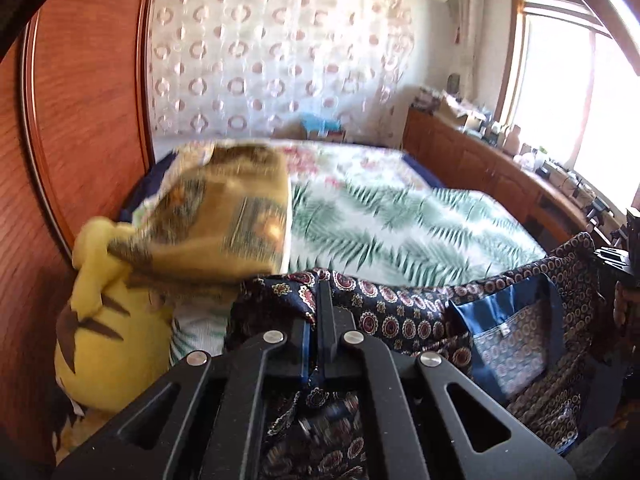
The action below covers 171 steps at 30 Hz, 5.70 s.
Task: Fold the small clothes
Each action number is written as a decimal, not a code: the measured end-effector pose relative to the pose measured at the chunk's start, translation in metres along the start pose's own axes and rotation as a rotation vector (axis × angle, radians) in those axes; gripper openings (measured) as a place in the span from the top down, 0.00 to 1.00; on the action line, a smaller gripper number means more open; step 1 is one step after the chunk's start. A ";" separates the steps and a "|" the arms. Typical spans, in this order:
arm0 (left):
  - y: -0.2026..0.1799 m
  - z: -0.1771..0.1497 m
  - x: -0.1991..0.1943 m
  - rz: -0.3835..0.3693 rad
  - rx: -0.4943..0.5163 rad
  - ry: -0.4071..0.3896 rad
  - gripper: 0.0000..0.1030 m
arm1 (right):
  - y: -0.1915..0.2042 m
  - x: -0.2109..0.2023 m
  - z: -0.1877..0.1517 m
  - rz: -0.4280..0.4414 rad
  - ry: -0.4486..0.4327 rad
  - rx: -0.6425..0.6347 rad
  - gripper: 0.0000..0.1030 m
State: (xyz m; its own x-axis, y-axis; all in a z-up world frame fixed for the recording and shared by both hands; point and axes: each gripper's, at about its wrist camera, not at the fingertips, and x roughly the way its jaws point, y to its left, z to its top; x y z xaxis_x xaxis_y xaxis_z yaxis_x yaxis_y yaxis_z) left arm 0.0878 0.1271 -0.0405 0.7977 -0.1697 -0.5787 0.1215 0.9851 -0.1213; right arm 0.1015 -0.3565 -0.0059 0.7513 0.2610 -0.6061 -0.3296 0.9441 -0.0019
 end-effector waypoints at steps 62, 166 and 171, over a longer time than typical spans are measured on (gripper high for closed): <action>0.035 0.022 0.076 0.037 -0.075 0.030 0.24 | -0.006 0.063 0.047 -0.077 0.129 0.095 0.53; 0.019 -0.069 -0.006 0.021 -0.111 0.056 0.45 | -0.031 -0.043 -0.059 -0.119 0.058 0.134 0.77; 0.012 -0.073 -0.003 0.022 -0.091 0.070 0.33 | -0.018 -0.036 -0.076 -0.128 0.106 0.123 0.74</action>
State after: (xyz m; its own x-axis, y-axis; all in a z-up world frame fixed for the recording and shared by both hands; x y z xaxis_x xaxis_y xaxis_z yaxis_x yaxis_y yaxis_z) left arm 0.0439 0.1377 -0.0989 0.7559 -0.1529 -0.6366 0.0480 0.9827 -0.1790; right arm 0.0373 -0.3984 -0.0445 0.7163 0.1204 -0.6873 -0.1580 0.9874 0.0083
